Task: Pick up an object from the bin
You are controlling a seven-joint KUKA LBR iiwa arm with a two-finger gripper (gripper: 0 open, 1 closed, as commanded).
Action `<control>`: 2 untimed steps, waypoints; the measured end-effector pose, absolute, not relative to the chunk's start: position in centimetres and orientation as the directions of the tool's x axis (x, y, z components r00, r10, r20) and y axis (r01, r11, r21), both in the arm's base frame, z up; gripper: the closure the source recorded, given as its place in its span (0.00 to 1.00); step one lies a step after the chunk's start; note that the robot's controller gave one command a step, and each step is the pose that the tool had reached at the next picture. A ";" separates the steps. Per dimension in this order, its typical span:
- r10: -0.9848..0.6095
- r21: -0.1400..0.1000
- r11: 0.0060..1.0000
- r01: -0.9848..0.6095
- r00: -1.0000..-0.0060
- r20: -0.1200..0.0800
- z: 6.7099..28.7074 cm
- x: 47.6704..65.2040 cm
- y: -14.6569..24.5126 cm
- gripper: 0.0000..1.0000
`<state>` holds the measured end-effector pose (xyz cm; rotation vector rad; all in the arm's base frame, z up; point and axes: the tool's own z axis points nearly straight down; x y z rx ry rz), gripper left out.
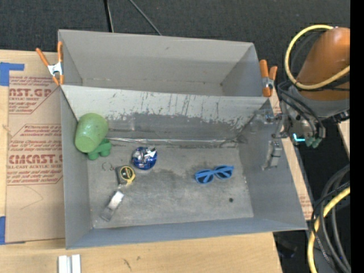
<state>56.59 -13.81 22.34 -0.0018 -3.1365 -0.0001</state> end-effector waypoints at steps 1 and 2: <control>-0.132 0.003 0.991 -0.132 -0.991 0.005 7.4 58.9 -9.8 0.00; -0.132 -0.001 0.991 -0.132 -0.991 -0.002 7.9 59.1 -10.0 1.00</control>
Offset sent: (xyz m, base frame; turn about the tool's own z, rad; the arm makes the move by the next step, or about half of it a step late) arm 0.0245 0.0377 -0.1439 -0.1325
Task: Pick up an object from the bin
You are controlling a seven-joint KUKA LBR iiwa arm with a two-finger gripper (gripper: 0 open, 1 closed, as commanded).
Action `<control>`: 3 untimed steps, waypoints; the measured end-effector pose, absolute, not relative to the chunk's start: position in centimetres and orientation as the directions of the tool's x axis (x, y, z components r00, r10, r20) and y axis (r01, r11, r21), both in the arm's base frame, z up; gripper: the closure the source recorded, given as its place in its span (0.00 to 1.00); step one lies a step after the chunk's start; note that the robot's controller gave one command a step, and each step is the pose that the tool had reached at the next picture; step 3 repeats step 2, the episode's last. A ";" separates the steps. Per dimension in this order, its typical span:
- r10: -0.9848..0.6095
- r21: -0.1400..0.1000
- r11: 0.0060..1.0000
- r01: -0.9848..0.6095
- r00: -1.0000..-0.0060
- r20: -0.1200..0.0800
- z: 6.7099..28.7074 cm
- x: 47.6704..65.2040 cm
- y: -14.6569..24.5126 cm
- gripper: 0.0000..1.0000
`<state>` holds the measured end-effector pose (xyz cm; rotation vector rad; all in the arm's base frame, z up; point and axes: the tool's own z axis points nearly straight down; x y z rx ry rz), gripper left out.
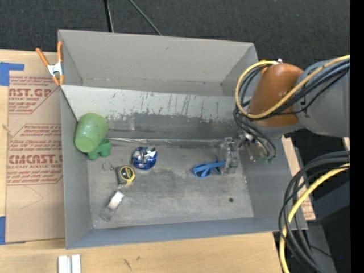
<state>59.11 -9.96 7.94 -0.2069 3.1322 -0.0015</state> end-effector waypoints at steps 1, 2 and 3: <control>-0.751 -0.004 0.660 -0.751 -0.660 -0.003 17.9 55.7 -12.8 1.00; -0.751 -0.007 0.661 -0.751 -0.661 -0.004 22.8 56.1 -14.0 1.00; -0.751 -0.007 0.661 -0.751 -0.661 -0.004 22.8 56.1 -14.0 1.00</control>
Offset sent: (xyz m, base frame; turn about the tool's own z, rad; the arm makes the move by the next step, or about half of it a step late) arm -0.0350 -0.0287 0.0985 -0.7186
